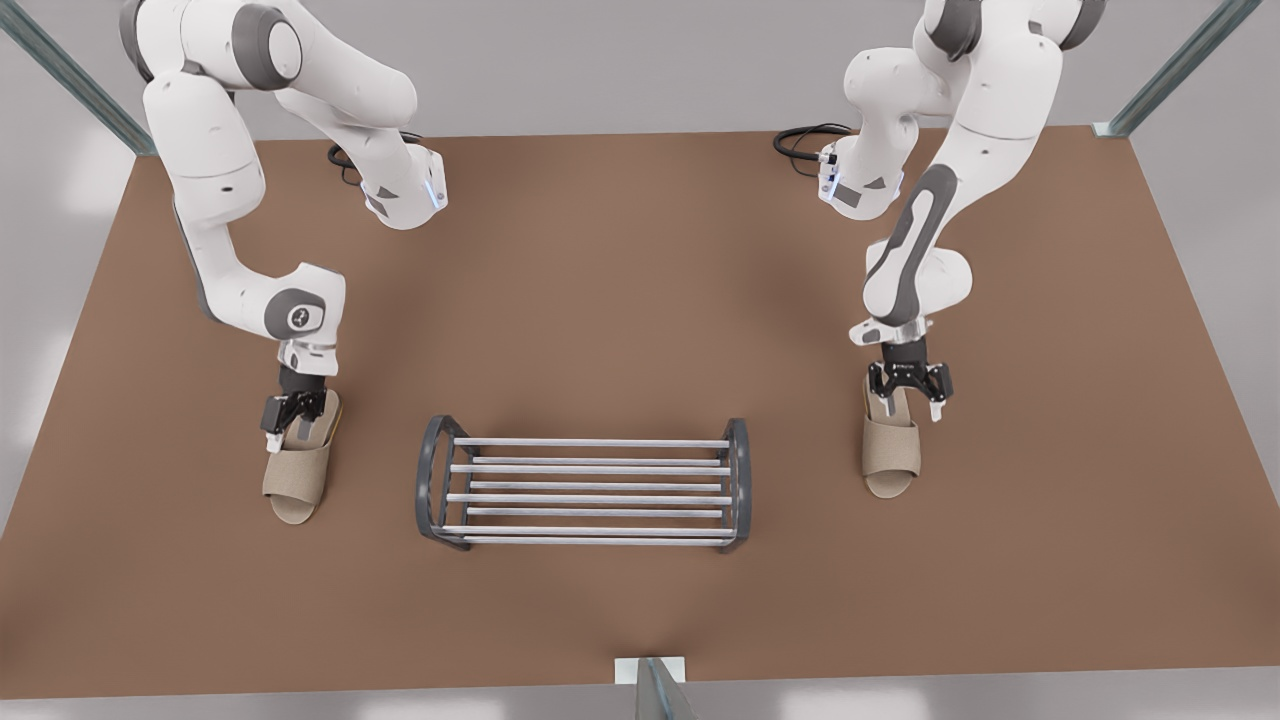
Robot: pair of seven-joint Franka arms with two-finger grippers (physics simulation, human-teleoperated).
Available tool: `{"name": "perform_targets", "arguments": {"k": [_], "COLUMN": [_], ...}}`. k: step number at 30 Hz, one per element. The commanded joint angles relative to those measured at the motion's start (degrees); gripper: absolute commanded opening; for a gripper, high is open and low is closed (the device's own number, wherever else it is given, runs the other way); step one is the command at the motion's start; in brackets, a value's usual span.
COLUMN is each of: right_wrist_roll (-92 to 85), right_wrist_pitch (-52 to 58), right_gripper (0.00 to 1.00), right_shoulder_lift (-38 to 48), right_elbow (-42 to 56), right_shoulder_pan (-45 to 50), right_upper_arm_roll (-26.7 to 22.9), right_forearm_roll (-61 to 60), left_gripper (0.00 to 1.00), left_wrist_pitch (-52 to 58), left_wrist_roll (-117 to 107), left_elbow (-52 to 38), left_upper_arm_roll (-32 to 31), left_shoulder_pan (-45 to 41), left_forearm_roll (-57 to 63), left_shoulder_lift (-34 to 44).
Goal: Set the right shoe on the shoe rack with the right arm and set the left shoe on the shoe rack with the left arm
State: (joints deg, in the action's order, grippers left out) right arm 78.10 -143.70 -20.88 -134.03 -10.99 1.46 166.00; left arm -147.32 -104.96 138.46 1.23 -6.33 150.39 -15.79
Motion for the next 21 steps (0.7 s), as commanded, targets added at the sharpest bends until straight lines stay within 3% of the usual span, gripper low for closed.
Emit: {"name": "perform_targets", "arguments": {"k": [1, 17, 18, 21], "right_wrist_roll": [0.8, 0.7, 0.7, 0.7], "right_wrist_pitch": [1.1, 1.1, 1.1, 1.2], "right_gripper": [1.0, 1.0, 1.0, 1.0], "right_shoulder_lift": [-0.4, -3.5, -3.7, -4.2], "right_elbow": [0.3, 3.6, 4.0, 4.3], "right_shoulder_pan": [0.0, 0.2, 0.2, 0.3], "right_upper_arm_roll": [-0.1, -1.1, -1.1, -1.5], "right_forearm_roll": [5.9, 9.5, 9.5, 9.9], "left_gripper": [1.0, 1.0, 0.97, 0.75], "left_wrist_pitch": [0.5, 0.5, 0.5, 0.4], "left_wrist_roll": [-4.6, -4.4, -4.4, -4.4], "left_elbow": [-0.2, -6.9, -6.9, -7.3], "left_upper_arm_roll": [0.0, 0.2, 0.2, 0.2], "left_shoulder_pan": [0.0, 0.1, 0.1, 0.1], "left_forearm_roll": [0.1, 0.3, 0.2, 0.2], "left_shoulder_lift": [-0.6, -7.0, -7.1, -7.5]}}
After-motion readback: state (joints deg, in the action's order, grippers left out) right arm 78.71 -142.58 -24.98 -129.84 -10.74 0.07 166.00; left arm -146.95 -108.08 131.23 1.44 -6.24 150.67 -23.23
